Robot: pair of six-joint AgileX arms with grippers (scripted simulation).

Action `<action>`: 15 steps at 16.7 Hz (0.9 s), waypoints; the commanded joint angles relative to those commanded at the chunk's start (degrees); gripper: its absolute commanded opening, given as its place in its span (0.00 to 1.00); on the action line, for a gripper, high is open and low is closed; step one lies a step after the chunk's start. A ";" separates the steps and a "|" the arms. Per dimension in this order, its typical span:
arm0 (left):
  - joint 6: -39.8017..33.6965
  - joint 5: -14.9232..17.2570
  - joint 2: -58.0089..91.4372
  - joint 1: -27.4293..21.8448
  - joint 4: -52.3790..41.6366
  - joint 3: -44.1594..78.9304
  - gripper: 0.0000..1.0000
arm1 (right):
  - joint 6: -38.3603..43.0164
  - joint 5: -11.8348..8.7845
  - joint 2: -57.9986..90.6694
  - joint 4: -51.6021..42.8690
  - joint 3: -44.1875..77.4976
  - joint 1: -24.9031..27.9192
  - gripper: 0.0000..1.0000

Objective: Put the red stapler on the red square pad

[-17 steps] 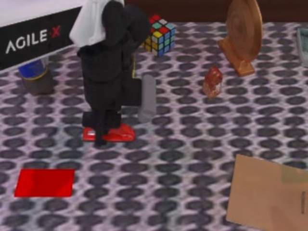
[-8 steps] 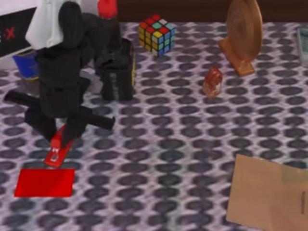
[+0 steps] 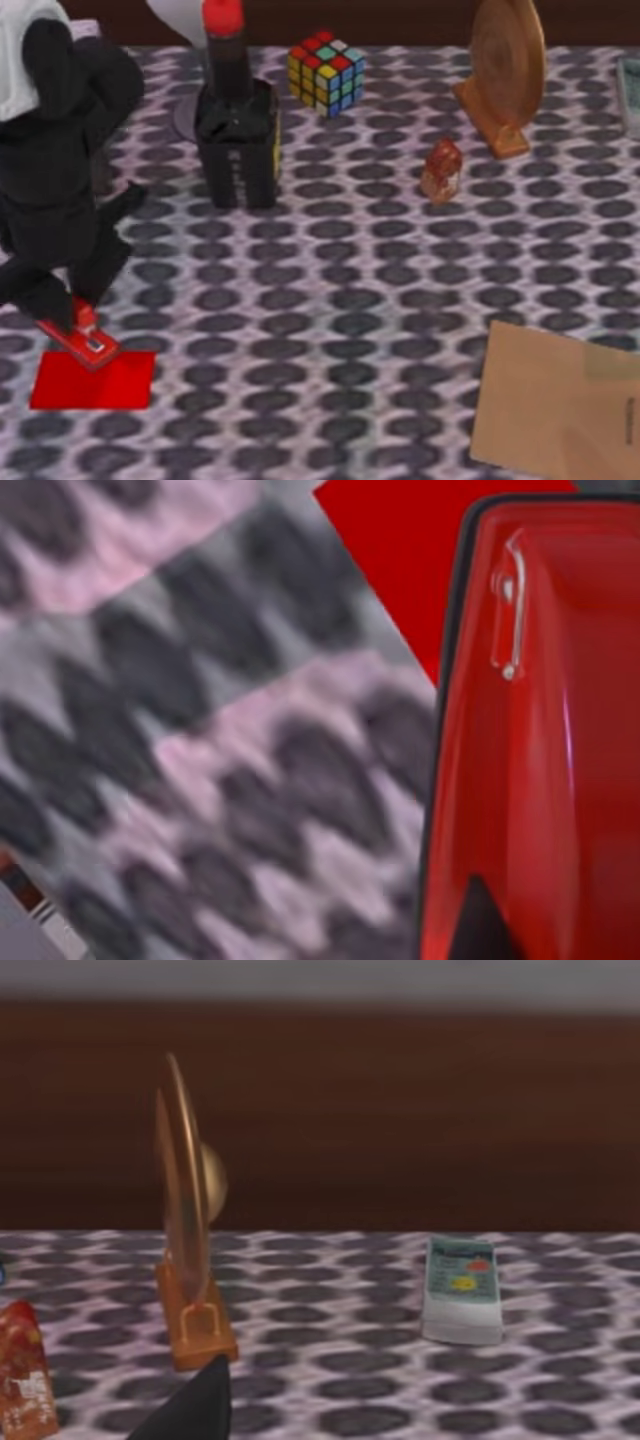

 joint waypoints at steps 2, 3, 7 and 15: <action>-10.80 1.16 -2.44 1.60 1.96 -1.93 0.00 | 0.00 0.00 0.00 0.00 0.00 0.00 1.00; -15.29 1.74 -3.66 2.34 3.00 -2.80 0.00 | 0.00 0.00 0.00 0.00 0.00 0.00 1.00; -27.13 3.69 -7.69 4.51 6.76 -5.36 0.00 | 0.00 0.00 0.00 0.00 0.00 0.00 1.00; -29.49 4.13 -8.55 4.75 7.88 -5.95 0.00 | 0.00 0.00 0.00 0.00 0.00 0.00 1.00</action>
